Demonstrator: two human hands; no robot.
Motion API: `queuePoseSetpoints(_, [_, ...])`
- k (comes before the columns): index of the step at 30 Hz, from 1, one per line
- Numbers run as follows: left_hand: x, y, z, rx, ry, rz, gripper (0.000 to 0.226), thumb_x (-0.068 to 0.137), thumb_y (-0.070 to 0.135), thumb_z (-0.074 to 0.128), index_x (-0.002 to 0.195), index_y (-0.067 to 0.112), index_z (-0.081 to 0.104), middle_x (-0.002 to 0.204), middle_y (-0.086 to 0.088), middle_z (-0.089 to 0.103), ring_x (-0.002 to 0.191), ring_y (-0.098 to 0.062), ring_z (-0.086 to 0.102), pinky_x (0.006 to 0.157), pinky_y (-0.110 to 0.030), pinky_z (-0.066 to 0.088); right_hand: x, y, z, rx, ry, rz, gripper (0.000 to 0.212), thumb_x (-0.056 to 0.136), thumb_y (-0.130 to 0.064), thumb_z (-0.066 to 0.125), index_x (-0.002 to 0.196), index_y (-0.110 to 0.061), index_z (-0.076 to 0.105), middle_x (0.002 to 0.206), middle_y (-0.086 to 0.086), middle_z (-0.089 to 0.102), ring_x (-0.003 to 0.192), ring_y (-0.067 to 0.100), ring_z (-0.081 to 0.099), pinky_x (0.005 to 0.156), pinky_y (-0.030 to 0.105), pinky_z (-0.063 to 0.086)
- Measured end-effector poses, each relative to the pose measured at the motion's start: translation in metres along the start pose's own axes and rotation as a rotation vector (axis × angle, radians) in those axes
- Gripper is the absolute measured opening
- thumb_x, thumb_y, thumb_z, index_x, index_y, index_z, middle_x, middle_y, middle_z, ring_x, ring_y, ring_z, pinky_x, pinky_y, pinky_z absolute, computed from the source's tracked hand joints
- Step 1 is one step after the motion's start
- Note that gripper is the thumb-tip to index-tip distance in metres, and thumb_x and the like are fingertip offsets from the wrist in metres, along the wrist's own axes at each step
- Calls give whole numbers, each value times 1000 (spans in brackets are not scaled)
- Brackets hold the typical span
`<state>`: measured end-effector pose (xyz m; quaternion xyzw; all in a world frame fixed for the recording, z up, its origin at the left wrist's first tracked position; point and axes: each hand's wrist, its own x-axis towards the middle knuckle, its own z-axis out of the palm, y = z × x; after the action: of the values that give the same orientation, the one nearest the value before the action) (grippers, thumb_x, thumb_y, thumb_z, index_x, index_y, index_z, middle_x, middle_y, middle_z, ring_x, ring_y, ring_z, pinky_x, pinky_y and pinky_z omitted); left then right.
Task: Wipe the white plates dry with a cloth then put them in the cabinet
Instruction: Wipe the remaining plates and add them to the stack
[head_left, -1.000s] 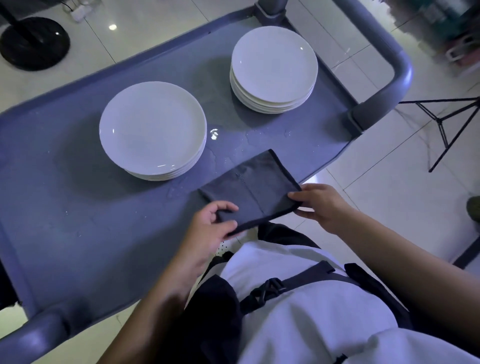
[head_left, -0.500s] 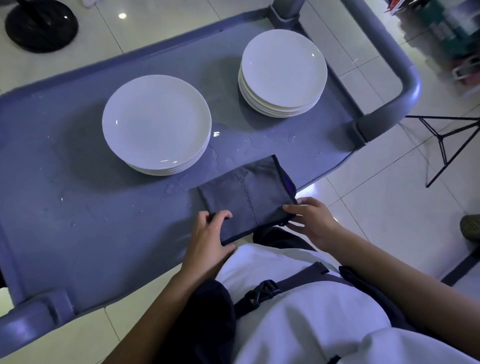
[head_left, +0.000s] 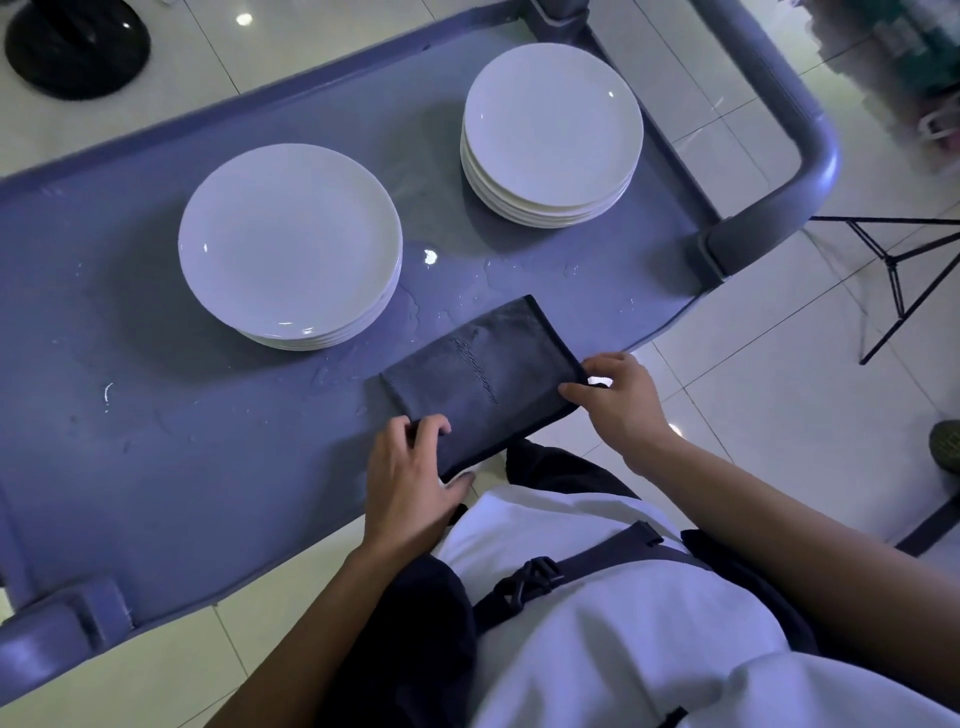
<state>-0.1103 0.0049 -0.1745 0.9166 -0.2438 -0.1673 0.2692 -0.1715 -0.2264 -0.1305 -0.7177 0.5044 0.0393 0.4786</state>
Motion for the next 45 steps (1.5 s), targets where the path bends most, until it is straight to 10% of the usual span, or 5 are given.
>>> queuePoseSetpoints(6, [2,3,7,-1,59,-6,55,62,10,84,108,23,56,104,-3,43,90,-33,56,71,-36,46,6,2,-2,-66,-94,0,4,90,-10,70,92,-8,73,95,11,68,87,29,60,78,35,52])
queuePoseSetpoints(13, [5,20,-19,-411,200,-150,38,73,-18,71,97,12,72,107,-1,54,91,13,54,79,-2,39,9,-25,-22,282,-244,60,3,87,1,71,87,-2,73,83,14,70,76,23,67,77,27,60])
queuePoseSetpoints(24, [54,58,-94,-818,375,-306,44,82,-14,61,84,28,75,106,9,62,74,-21,71,76,-29,58,27,-112,-38,629,-263,127,31,86,10,68,111,-4,56,78,15,64,63,26,66,66,38,63])
queuePoseSetpoints(36, [61,45,-98,-912,89,-318,51,85,-18,62,95,28,80,98,6,79,93,-11,71,94,-32,54,50,-97,-54,324,-564,-84,21,83,11,70,101,0,71,88,12,69,76,19,66,79,25,58])
queuePoseSetpoints(45, [68,38,-86,-442,112,3,46,94,1,66,110,43,53,102,8,64,90,-19,58,85,-20,45,66,-85,-49,-270,-294,-624,20,86,-2,70,95,-20,70,78,2,71,69,17,66,71,20,50])
